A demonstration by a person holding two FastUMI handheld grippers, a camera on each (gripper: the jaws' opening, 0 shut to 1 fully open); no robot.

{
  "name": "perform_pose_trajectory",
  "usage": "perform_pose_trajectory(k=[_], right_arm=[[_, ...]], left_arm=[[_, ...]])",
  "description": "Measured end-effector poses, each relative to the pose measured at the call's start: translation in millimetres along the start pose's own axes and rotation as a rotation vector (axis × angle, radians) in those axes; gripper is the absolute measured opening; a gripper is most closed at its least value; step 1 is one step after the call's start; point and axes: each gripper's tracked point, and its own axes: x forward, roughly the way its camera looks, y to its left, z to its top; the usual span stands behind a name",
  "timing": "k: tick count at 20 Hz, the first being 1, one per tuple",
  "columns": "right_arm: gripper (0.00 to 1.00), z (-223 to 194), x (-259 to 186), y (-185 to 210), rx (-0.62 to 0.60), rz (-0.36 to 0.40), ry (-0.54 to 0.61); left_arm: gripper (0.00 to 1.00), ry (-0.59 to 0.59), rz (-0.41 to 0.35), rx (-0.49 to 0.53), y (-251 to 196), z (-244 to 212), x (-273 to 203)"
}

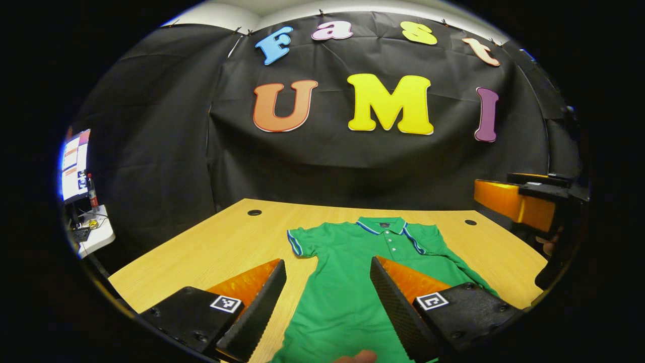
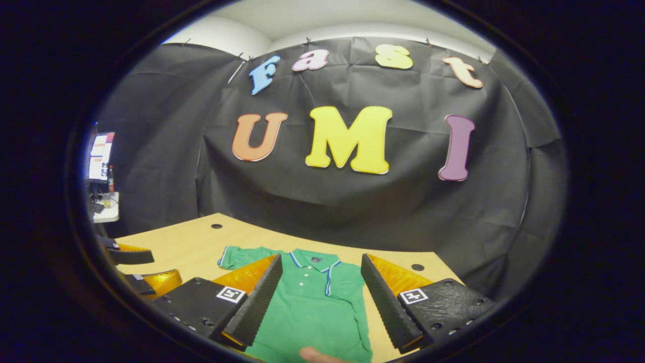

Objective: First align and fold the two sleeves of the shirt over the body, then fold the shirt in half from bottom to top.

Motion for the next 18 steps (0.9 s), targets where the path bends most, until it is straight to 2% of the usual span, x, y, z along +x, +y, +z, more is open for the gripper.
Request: perform_pose_trajectory(k=[3, 6, 9, 13, 15, 18], right_arm=[[0.95, -20.1, -40.9, -17.6, 0.028, -0.025, -0.021], [0.95, -46.1, -61.2, -37.4, 0.014, -0.039, -0.018], [0.95, -62.6, -70.7, -53.2, -0.003, -0.039, -0.016], [0.96, -54.5, -73.8, -66.0, 0.060, 0.005, -0.031], [0.95, -49.8, -72.9, -77.4, 0.072, -0.002, -0.047], [0.96, -52.7, -73.0, -77.4, 0.124, 0.015, -0.042]], left_arm=[[1.00, -0.014, 0.019, 0.045, -2.2, -0.7, 3.5], [1.00, 0.012, 0.052, 0.069, -4.5, -12.7, 10.9], [1.00, 0.022, 0.033, 0.064, -21.2, -19.6, 16.6], [1.00, 0.053, -0.009, 0.098, -39.4, -33.9, 25.5], [1.00, 0.063, 0.010, 0.075, -34.5, -34.9, 33.4], [1.00, 0.106, 0.090, 0.032, -14.2, -32.1, 61.3]])
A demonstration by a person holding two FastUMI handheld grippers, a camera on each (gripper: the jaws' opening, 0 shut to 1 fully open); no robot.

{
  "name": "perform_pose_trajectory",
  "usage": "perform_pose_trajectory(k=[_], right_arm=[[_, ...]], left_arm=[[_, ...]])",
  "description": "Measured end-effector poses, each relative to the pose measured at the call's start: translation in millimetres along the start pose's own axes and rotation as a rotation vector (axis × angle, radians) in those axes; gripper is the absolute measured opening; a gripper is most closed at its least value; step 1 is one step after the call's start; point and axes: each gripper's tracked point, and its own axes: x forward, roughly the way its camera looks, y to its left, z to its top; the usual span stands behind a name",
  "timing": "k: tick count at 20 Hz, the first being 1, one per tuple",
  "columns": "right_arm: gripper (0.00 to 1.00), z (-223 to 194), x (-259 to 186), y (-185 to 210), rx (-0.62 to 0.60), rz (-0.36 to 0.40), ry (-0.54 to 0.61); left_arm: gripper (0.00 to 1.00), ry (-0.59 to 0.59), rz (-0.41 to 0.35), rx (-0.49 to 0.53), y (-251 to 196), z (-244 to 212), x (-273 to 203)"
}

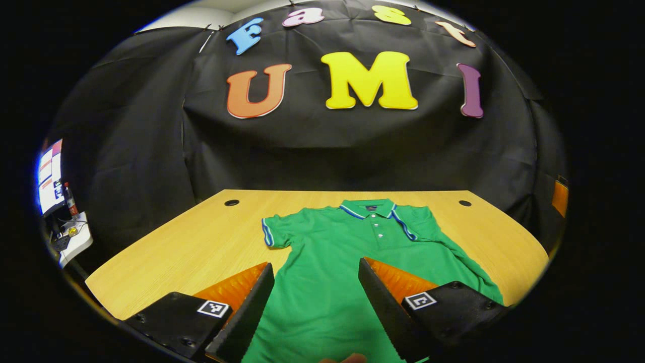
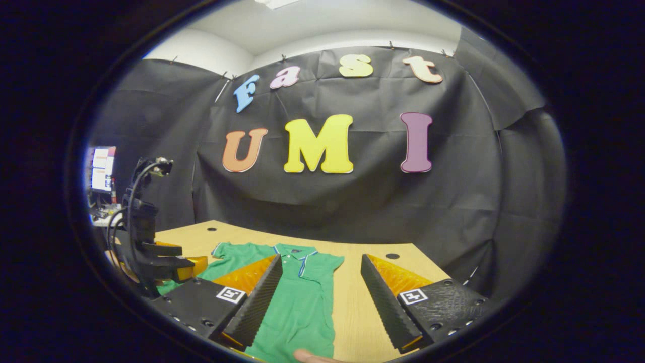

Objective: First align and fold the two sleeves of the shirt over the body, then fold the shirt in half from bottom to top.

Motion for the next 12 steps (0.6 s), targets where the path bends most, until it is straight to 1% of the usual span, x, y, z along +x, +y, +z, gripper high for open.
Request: perform_pose_trajectory(k=[1, 2, 5, 8, 9, 10, 12], right_arm=[[0.95, -3.0, 0.1, 2.7, 0.011, 0.023, 0.015], [0.95, -4.4, 1.4, -1.1, 0.014, 0.025, 0.026], [0.95, 0.0, 2.6, -19.1, 0.037, -0.008, 0.026], [0.94, -0.9, 1.4, -26.3, 0.066, -0.008, 0.036], [0.94, -1.4, -0.5, -27.8, 0.061, -0.002, 0.043], [0.93, 1.7, -2.0, -29.9, 0.055, 0.003, 0.038], [0.92, 7.4, -4.2, -36.6, 0.039, -0.003, 0.021]], left_arm=[[1.00, 0.015, 0.017, -0.015, 6.6, 3.5, 12.6], [1.00, 0.036, 0.033, -0.029, 15.1, 5.1, 26.4], [1.00, 0.098, 0.106, -0.036, 44.3, 10.5, 74.3], [1.00, 0.154, 0.118, -0.061, 61.4, 7.1, 129.0], [1.00, 0.170, 0.144, -0.072, 72.3, 5.2, 144.9], [1.00, 0.182, 0.172, -0.098, 82.2, 3.4, 162.5], [1.00, 0.228, 0.165, -0.195, 89.2, -3.9, 187.5]])
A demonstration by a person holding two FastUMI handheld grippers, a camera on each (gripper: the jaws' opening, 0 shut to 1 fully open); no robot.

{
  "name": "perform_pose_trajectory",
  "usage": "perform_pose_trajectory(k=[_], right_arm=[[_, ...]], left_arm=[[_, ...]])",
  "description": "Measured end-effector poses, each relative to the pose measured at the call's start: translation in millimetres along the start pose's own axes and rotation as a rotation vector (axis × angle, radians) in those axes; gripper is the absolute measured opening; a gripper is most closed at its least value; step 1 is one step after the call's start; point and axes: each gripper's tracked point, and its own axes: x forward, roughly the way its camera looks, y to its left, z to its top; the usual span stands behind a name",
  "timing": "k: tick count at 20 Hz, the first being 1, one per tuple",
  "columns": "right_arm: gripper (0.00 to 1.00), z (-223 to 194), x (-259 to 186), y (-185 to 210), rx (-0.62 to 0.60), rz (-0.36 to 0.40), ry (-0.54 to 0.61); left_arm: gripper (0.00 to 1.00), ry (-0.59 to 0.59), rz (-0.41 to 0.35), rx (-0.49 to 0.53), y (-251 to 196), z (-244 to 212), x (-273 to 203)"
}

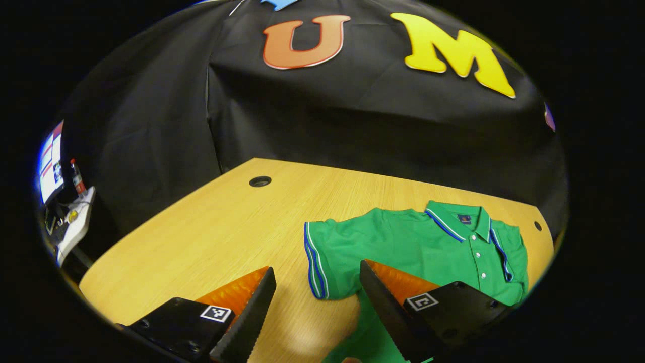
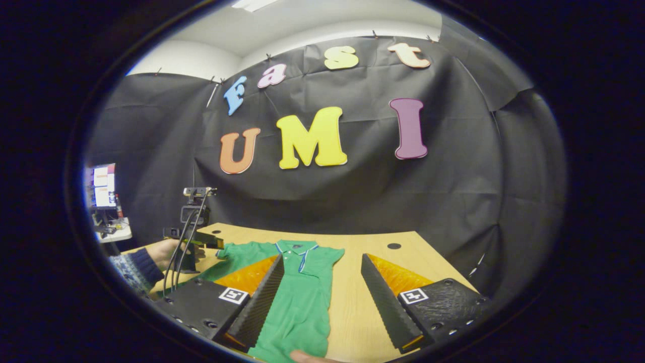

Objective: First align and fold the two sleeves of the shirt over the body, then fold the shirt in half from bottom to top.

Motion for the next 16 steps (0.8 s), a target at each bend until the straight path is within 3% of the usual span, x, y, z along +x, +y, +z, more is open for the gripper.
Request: perform_pose_trajectory(k=[4, 9, 11, 12, 13, 14, 16], right_arm=[[0.93, 3.0, -0.3, -10.9, 0.004, -0.012, -0.010], [0.93, -6.9, 10.0, -19.8, 0.017, -0.024, 0.017], [0.93, -13.7, 15.7, -23.3, 0.020, -0.036, 0.037], [0.92, -17.0, 17.9, -26.1, 0.020, -0.046, 0.047], [0.93, -17.5, 20.1, -28.0, 0.022, -0.055, 0.050], [0.93, -18.7, 22.0, -29.1, 0.023, -0.059, 0.051], [0.92, -21.2, 21.8, -28.1, 0.021, -0.058, 0.057]], left_arm=[[1.00, 0.102, -0.041, -0.136, -4.8, -13.6, 36.0], [0.95, 0.055, -0.077, -0.048, -4.2, -3.2, 54.7], [0.70, 0.058, -0.075, -0.040, -0.9, -3.6, 57.2], [0.43, 0.062, -0.078, -0.048, 0.9, -4.5, 59.8], [0.40, 0.063, -0.085, -0.065, 1.7, -2.5, 61.2], [0.17, 0.068, -0.100, -0.085, 1.8, -2.6, 59.4], [0.11, 0.086, -0.113, -0.087, 1.5, -3.5, 58.8]])
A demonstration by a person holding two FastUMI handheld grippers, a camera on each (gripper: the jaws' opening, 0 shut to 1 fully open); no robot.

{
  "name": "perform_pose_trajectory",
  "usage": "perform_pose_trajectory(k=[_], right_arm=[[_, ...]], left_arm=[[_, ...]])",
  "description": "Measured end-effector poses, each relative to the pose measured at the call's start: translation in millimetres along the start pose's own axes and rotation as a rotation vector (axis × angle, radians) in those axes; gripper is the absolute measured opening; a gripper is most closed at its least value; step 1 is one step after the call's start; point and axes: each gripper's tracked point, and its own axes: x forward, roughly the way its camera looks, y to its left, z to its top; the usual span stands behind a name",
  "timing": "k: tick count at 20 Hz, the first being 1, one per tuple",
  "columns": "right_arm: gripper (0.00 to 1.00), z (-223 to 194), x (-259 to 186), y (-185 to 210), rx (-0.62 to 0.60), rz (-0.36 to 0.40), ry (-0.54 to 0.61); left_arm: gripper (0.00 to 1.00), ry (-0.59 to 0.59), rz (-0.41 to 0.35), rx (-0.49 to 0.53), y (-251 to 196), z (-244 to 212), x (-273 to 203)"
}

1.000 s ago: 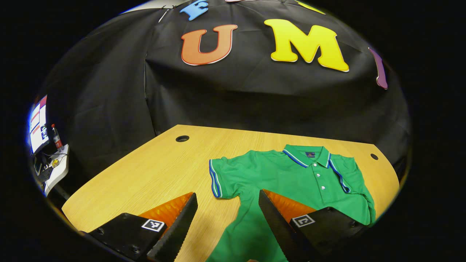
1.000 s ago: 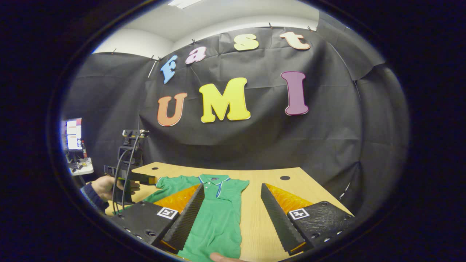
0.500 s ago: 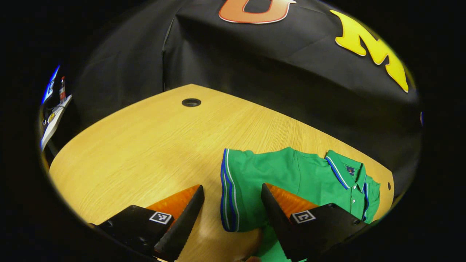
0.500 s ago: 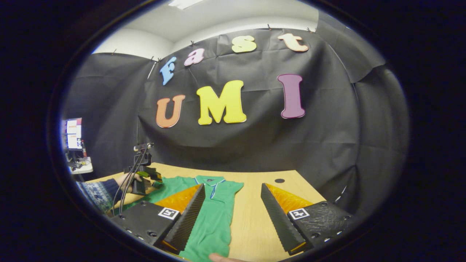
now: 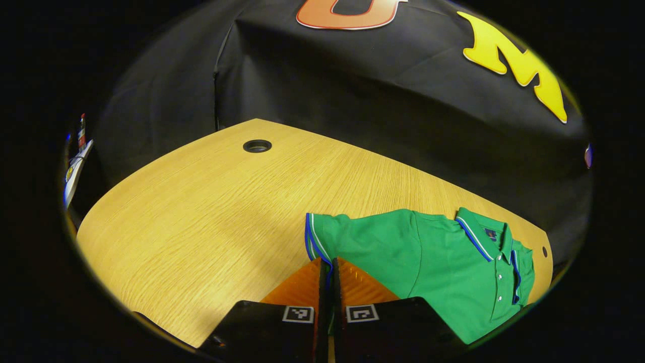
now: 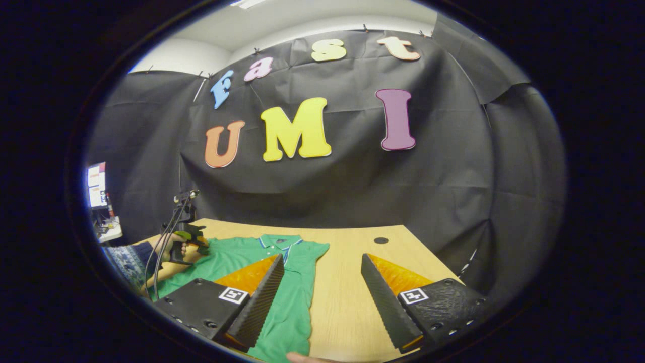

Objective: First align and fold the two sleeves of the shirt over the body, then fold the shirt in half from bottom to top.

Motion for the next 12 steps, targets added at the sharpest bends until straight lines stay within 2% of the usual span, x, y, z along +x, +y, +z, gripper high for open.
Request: perform_pose_trajectory(k=[4, 8, 12], right_arm=[[0.93, 11.9, -3.3, -9.1, -0.002, -0.037, -0.049], [0.92, 12.5, -3.7, -17.0, 0.000, -0.064, -0.053], [0.93, 14.6, -3.8, -20.4, 0.013, -0.068, -0.063]], left_arm=[[0.10, -0.009, 0.026, 0.098, -8.3, 10.8, -11.1], [0.10, -0.059, 0.023, 0.191, -34.7, 31.1, -21.6], [0.10, -0.073, 0.014, 0.291, -67.0, 32.8, -29.6]])
